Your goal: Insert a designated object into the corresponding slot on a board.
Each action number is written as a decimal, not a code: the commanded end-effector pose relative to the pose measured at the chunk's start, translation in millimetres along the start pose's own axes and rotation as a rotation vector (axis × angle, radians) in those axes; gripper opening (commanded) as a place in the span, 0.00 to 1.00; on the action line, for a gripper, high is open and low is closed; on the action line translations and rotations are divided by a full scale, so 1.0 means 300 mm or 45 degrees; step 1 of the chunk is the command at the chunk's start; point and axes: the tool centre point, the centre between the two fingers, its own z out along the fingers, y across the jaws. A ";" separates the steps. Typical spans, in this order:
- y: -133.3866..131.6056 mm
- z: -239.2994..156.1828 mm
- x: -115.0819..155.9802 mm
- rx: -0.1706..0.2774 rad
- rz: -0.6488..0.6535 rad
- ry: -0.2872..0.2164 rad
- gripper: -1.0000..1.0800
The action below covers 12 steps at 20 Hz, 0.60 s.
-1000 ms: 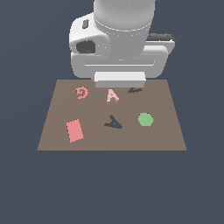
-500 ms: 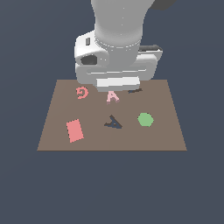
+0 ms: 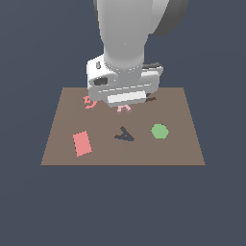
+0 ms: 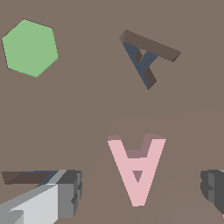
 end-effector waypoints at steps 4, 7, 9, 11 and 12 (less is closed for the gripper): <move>0.004 0.051 -0.017 0.004 -0.034 0.008 0.96; 0.005 0.058 -0.019 0.004 -0.038 0.009 0.96; 0.005 0.056 -0.019 0.004 -0.034 0.007 0.96; 0.005 0.066 -0.019 0.004 -0.035 0.007 0.96; 0.005 0.074 -0.018 0.004 -0.036 0.007 0.96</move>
